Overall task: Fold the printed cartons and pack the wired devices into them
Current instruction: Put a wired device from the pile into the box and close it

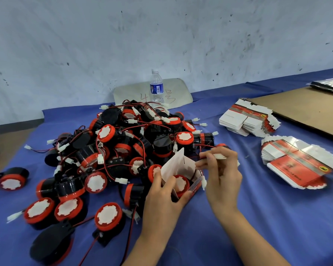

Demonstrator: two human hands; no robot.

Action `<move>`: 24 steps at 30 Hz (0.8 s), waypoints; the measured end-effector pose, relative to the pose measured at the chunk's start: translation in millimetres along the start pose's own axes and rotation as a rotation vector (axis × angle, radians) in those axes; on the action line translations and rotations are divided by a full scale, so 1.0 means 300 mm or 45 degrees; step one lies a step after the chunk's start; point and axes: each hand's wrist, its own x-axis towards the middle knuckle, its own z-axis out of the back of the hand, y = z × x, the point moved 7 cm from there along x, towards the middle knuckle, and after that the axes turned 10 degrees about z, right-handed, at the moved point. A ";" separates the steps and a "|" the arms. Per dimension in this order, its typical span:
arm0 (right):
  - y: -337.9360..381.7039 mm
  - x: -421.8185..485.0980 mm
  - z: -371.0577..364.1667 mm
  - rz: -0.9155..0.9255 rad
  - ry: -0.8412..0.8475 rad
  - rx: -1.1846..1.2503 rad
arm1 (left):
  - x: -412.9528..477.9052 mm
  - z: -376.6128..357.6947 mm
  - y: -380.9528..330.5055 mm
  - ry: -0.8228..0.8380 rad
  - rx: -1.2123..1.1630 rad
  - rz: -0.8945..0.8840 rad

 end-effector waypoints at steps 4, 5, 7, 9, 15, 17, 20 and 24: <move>-0.023 -0.004 -0.039 -0.039 0.210 -0.043 | -0.006 0.002 -0.010 -0.021 0.010 -0.035; -0.028 -0.008 -0.051 -0.063 0.271 -0.039 | -0.009 0.004 -0.013 -0.034 0.018 -0.049; -0.039 -0.013 -0.058 -0.129 0.305 -0.011 | -0.010 0.005 -0.018 -0.048 0.023 -0.075; -0.053 -0.020 -0.058 -0.159 0.314 -0.022 | -0.011 -0.001 -0.015 -0.031 -0.003 -0.074; -0.064 -0.040 -0.090 -0.106 0.528 -0.256 | -0.013 -0.011 -0.002 -0.009 -0.153 -0.001; -0.053 -0.042 -0.100 -0.019 0.592 -0.396 | -0.013 -0.009 -0.006 -0.005 -0.163 0.004; -0.056 -0.043 -0.115 0.123 0.738 -0.670 | -0.012 -0.009 -0.001 -0.025 -0.166 0.016; -0.123 -0.070 -0.135 0.010 1.103 -0.983 | -0.016 -0.014 0.010 -0.024 -0.196 0.054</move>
